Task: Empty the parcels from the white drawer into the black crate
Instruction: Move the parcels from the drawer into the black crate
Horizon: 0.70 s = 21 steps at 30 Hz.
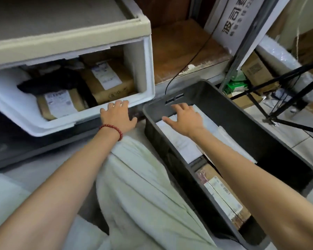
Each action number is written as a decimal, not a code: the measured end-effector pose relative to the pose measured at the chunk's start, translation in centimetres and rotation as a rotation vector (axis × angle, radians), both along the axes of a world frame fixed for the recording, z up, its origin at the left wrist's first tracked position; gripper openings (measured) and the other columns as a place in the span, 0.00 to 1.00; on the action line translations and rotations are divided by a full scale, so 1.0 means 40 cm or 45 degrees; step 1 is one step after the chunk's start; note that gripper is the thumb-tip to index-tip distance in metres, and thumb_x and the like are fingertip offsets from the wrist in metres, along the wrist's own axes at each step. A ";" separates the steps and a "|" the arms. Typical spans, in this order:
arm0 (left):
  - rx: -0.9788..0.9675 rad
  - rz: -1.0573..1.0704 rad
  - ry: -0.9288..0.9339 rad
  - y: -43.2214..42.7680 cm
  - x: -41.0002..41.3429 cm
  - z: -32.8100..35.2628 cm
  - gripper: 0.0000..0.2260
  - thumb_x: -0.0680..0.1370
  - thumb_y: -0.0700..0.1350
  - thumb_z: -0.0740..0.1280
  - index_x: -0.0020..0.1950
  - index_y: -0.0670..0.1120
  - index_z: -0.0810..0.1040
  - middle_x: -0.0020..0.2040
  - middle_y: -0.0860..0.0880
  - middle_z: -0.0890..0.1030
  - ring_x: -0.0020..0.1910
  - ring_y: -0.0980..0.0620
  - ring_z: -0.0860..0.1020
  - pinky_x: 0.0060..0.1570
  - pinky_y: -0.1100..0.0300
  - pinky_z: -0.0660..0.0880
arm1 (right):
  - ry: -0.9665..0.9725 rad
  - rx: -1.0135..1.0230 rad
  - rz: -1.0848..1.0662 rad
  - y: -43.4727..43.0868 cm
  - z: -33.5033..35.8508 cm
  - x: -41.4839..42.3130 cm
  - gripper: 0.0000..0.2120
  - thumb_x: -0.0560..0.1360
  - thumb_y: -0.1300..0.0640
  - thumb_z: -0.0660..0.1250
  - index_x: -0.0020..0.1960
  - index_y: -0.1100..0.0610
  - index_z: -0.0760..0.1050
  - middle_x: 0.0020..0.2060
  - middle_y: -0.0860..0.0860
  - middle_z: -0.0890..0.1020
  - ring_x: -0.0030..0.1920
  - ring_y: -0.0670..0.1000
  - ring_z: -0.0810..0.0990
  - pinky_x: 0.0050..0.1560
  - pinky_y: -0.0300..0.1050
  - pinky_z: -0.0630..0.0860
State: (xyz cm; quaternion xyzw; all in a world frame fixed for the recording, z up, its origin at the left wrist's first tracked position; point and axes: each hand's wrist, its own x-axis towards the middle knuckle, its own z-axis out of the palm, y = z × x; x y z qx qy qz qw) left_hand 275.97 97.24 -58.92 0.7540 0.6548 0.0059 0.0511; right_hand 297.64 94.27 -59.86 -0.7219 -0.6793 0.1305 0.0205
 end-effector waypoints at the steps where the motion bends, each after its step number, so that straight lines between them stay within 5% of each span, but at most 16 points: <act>1: 0.033 0.052 -0.032 -0.001 -0.042 0.021 0.28 0.76 0.58 0.64 0.73 0.48 0.63 0.71 0.45 0.68 0.68 0.41 0.66 0.62 0.45 0.66 | 0.013 0.019 0.056 0.023 0.024 -0.043 0.34 0.76 0.32 0.55 0.76 0.51 0.60 0.74 0.54 0.63 0.72 0.59 0.63 0.65 0.57 0.68; 11: 0.148 0.402 0.009 -0.089 -0.384 0.083 0.30 0.76 0.56 0.65 0.75 0.46 0.62 0.71 0.43 0.66 0.67 0.39 0.66 0.60 0.45 0.66 | 0.114 0.141 0.408 0.113 0.129 -0.431 0.35 0.77 0.34 0.56 0.76 0.55 0.59 0.74 0.57 0.60 0.73 0.60 0.61 0.67 0.58 0.65; 21: 0.128 0.430 -0.018 -0.059 -0.478 0.018 0.33 0.75 0.54 0.67 0.75 0.46 0.59 0.72 0.44 0.64 0.69 0.41 0.64 0.60 0.44 0.67 | 0.163 0.160 0.469 0.178 0.073 -0.569 0.34 0.77 0.38 0.62 0.76 0.53 0.56 0.73 0.56 0.59 0.72 0.59 0.61 0.63 0.57 0.69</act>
